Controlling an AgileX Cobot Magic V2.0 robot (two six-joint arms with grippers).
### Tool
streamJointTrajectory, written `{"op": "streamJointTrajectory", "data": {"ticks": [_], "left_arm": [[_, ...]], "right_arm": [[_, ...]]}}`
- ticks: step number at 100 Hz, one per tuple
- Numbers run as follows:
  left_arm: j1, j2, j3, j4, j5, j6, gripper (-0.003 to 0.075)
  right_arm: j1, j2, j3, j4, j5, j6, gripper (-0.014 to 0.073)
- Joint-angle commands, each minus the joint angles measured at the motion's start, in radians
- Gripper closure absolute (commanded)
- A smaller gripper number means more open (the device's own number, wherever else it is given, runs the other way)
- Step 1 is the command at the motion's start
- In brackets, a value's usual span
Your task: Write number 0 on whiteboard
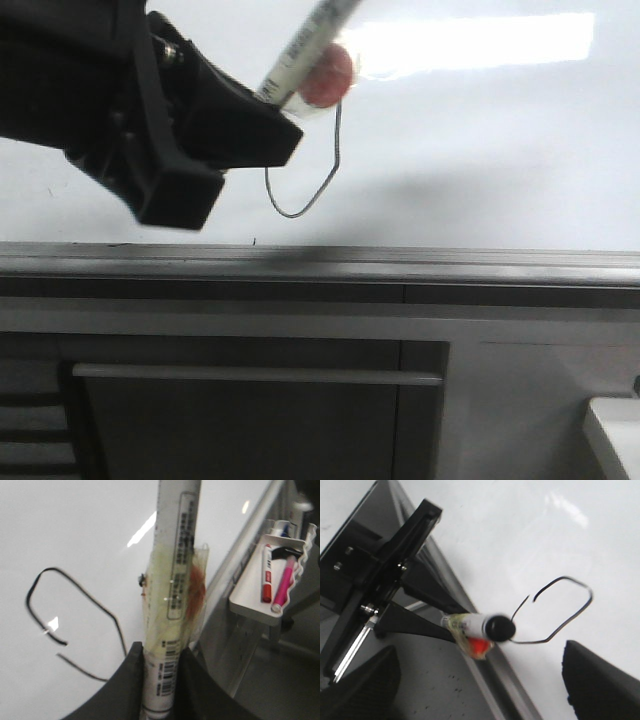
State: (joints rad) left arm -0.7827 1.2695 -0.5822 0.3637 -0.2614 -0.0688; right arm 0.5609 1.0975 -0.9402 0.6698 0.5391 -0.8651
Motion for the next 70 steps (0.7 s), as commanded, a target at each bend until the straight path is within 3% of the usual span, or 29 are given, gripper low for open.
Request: {"op": "streamJointTrajectory", "data": {"ticks": [1,10,22,40,70], "left_arm": [[0.033,-0.018,-0.033,-0.242,-0.043,-0.013,0.0741],[0.102,-0.018,-0.033,-0.445,-0.025,-0.013,0.0741],[0.201,-0.018,-0.033,-0.592,0.003,-0.013,0.0741],[0.265,-0.018,-0.033,-0.618,0.092,-0.013,0.0741],[0.303,0.01,-0.033,-0.68,0.098,-0.013,0.0741]], "right_arm": [[0.003,-0.023,-0.031,0.029,-0.136,-0.006,-0.0016],[0.003,-0.023,-0.031,0.029,-0.152,-0.006,0.0006],[0.003,-0.023,-0.031,0.029,-0.143,-0.006,0.0014],[0.003,-0.023,-0.031,0.034,-0.143,-0.006,0.0014],[0.003,-0.023,-0.031,0.043,-0.143,-0.006,0.0014]]}}
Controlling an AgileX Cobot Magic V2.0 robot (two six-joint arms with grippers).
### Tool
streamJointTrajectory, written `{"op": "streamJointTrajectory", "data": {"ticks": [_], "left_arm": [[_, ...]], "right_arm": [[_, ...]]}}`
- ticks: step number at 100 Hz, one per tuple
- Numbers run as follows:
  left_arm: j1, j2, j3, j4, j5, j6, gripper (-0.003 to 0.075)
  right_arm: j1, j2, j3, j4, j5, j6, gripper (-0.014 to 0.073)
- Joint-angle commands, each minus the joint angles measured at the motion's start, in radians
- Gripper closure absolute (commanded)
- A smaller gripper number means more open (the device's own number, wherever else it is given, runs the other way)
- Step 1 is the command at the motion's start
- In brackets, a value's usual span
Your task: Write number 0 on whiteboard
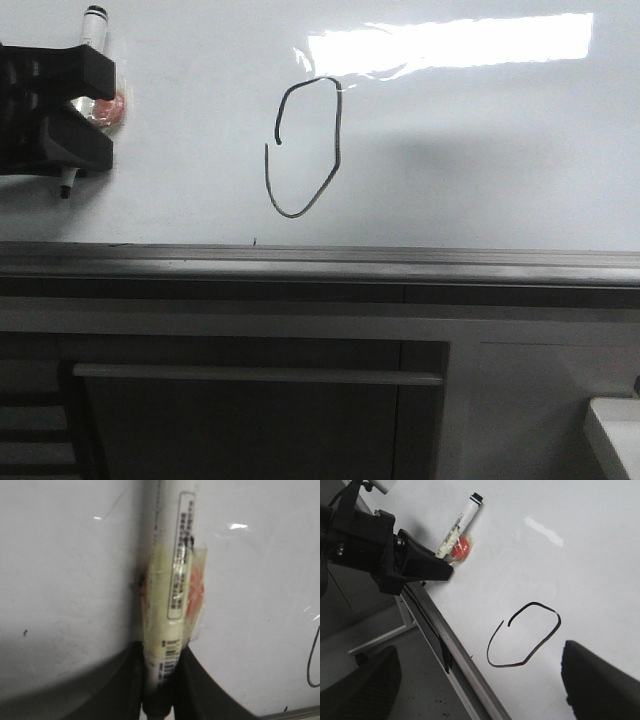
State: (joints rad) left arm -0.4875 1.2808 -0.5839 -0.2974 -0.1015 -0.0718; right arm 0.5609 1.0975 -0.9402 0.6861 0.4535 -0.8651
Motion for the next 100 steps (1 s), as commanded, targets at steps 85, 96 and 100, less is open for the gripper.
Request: {"op": "streamJointTrajectory", "data": {"ticks": [85,96,100], "left_arm": [[0.008,-0.069,-0.031,0.052,-0.062,-0.01,0.0311],[0.008,-0.155,-0.031,0.119,-0.041,-0.009,0.0317],[0.008,-0.192,-0.031,0.139,-0.03,-0.009,0.0335]], "right_arm": [[0.003,-0.025,-0.031,0.026,-0.04,0.0,0.0021],[0.001,-0.03,-0.031,0.026,-0.042,0.031,0.0133],[0.001,-0.035,-0.031,0.026,-0.043,0.031,0.0221]]}}
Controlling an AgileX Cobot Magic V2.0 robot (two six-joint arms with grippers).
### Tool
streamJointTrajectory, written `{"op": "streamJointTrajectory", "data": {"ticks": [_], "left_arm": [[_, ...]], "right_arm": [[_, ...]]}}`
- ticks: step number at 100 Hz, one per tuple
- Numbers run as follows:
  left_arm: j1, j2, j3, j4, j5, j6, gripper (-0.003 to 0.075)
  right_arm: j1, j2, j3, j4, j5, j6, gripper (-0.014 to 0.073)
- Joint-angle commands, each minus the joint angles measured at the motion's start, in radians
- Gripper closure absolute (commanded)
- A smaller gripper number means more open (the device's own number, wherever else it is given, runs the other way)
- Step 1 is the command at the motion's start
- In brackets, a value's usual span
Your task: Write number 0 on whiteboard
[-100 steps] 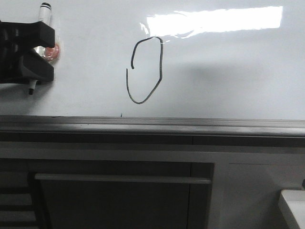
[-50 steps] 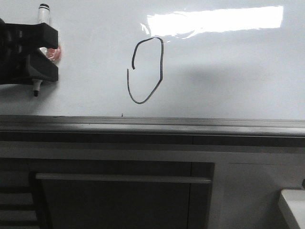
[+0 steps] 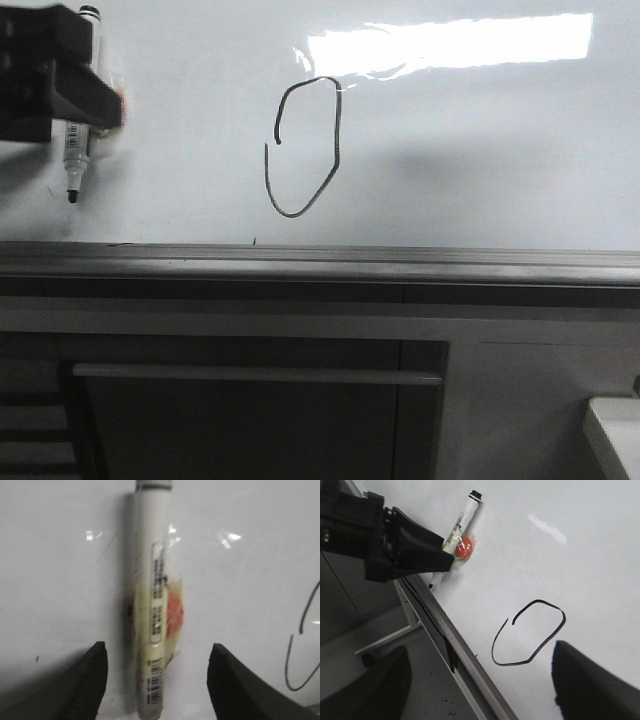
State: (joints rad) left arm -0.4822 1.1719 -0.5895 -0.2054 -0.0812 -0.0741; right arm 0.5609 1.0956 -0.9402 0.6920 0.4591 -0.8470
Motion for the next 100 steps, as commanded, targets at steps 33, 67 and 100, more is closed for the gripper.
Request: {"op": "streamJointTrajectory", "data": {"ticks": [33,67,100], "left_arm": [[0.003,-0.36,-0.02,0.142,0.022,-0.005,0.0741],[0.003,-0.703,0.13,0.257,0.022,-0.005,0.0741],[0.003,-0.953,0.255,0.308,0.153,-0.005,0.0741]], "right_arm": [[0.001,-0.166,0.0,-0.039,-0.082,0.011,0.065],[0.001,-0.565,0.344,-0.048,-0.353,0.011,0.065],[0.001,-0.944,0.657,-0.048,-0.406,0.011,0.065]]}}
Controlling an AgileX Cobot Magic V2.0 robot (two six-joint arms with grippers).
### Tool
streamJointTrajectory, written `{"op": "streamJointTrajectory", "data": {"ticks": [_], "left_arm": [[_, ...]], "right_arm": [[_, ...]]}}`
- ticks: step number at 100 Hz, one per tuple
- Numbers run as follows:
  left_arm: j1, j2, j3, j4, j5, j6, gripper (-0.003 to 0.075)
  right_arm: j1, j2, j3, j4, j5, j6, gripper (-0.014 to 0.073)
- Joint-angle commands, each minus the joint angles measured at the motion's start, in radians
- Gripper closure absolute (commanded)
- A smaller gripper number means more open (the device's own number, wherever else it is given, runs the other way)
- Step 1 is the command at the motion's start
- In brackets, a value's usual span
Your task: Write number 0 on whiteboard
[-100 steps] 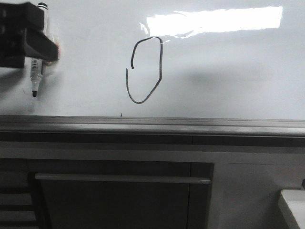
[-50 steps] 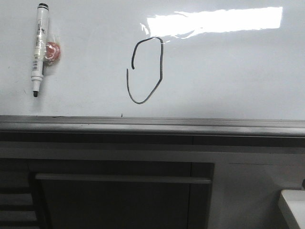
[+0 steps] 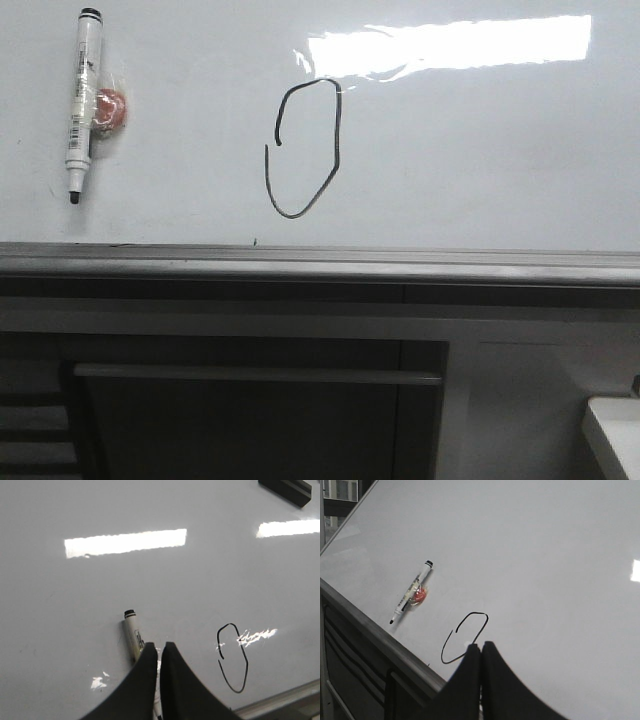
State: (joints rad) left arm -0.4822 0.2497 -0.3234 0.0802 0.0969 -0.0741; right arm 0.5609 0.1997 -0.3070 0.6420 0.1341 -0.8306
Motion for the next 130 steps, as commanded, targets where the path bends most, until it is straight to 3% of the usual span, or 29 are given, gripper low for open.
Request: {"op": "streamJointTrajectory", "data": {"ticks": [1,100,114,130], "left_arm": [[0.003,-0.038,-0.009,0.032,-0.02,-0.005,0.0741],[0.004,-0.069,0.018,0.064,-0.007,-0.005,0.0741],[0.095,-0.115,0.062,0.071,-0.003,-0.005,0.0741],[0.304,-0.212,0.162,0.037,0.002,-0.005,0.0741]], "right_arm": [[0.001,-0.056,0.027,0.002,-0.081,-0.005,0.065],[0.001,-0.101,0.071,0.002,-0.079,-0.005,0.065],[0.001,-0.101,0.071,0.002,-0.079,-0.005,0.065],[0.001,-0.101,0.071,0.002,-0.079,-0.005,0.065]]}}
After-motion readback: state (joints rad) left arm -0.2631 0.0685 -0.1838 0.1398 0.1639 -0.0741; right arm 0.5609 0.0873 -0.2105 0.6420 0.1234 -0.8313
